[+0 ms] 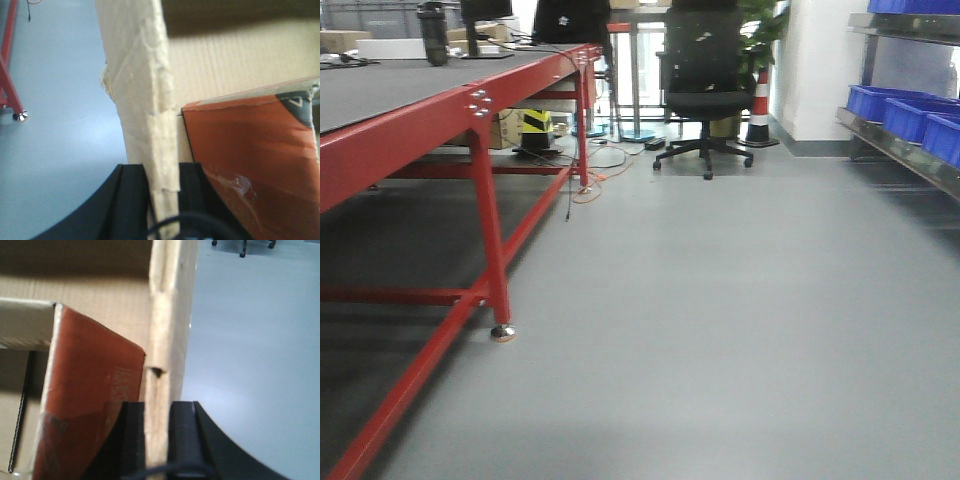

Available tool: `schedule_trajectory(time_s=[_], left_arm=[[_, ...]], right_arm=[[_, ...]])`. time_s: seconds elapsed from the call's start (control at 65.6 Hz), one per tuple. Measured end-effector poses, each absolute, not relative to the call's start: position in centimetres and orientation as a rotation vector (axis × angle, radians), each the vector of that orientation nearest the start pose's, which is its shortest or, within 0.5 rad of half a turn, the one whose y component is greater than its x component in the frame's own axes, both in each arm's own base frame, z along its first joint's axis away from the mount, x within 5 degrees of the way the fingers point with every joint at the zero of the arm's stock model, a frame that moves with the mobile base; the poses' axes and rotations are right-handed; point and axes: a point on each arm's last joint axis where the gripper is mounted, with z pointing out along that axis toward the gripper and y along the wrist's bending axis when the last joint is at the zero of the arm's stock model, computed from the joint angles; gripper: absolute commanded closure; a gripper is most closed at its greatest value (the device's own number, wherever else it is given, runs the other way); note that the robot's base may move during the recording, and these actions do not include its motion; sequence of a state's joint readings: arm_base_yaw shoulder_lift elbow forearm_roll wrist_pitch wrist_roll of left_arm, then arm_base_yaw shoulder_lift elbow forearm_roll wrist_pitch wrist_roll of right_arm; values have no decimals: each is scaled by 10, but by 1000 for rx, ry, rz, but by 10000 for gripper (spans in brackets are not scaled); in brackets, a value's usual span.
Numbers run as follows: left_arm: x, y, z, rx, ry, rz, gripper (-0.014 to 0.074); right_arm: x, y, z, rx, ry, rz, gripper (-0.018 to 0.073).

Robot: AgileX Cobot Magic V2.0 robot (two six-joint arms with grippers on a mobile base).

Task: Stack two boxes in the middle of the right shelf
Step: 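Drive the base toward the steel shelf with blue bins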

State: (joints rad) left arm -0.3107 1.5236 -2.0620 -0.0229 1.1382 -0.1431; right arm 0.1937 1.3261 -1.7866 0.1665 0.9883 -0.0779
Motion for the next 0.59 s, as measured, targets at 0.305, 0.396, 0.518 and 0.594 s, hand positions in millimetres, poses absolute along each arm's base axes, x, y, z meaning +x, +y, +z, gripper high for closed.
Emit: schedule_trajectory(time_s=[0.305,0.396,0.518,0.594], left_arm=[[280,-92,527,178,2090,-303,708],[280,-92,527,178,2090,-303,708],[280,-92,527,178,2090,-303,708],[280,-92,527,178,2090,-303,708]], right_arm=[[246,61,518,-271,1992,271,712],[246,61,518,-271,1992,271,712],[246,61,518,-271,1992,271,712],[246,61,518,-271,1992,271,712]])
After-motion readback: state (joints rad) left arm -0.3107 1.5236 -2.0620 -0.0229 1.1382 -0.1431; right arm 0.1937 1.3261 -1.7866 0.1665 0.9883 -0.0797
